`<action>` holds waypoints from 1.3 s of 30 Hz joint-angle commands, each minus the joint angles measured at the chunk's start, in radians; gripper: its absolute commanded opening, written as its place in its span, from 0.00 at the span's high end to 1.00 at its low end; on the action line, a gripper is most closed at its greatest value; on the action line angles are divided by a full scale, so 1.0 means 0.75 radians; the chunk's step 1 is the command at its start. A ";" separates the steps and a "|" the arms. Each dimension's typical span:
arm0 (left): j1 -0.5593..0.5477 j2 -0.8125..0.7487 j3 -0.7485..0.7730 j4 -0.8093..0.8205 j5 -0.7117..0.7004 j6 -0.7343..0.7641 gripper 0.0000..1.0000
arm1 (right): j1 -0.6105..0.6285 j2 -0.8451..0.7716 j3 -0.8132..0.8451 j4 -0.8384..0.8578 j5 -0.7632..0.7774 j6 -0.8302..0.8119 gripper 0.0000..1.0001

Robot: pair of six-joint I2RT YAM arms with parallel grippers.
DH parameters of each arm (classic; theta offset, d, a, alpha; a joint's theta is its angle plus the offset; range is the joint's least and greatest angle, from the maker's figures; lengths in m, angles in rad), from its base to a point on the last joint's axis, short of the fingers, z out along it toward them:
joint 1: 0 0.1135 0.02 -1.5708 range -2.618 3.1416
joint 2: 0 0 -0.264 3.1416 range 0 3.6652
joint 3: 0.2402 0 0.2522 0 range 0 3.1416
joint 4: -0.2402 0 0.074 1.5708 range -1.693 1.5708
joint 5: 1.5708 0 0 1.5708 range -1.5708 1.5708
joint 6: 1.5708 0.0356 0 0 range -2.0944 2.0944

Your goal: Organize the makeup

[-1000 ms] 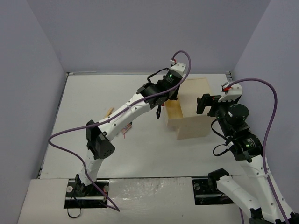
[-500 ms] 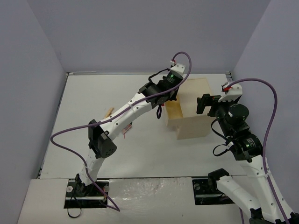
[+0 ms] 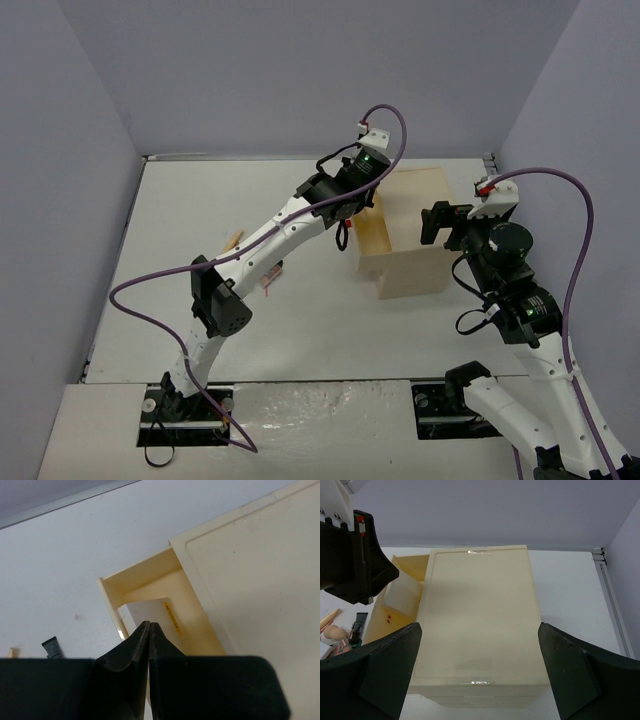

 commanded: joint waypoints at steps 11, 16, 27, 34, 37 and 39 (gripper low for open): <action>0.016 -0.123 0.086 -0.058 0.057 -0.085 0.84 | 0.016 0.020 -0.002 0.091 0.014 -0.015 0.00; 0.016 -0.093 0.098 -0.126 0.075 -0.140 0.80 | 0.016 0.019 -0.004 0.091 0.016 -0.014 0.00; 0.020 0.002 0.162 -0.231 0.101 -0.209 0.77 | 0.016 0.010 -0.012 0.091 0.025 -0.015 0.00; 0.020 0.016 0.154 -0.143 0.210 -0.197 0.76 | 0.016 0.011 -0.014 0.091 0.019 -0.013 0.00; 0.021 0.037 0.176 -0.154 0.211 -0.208 0.75 | 0.018 0.006 -0.014 0.091 0.022 -0.015 0.00; 0.022 0.049 0.185 -0.152 0.227 -0.213 0.74 | 0.017 0.005 -0.014 0.091 0.026 -0.016 0.00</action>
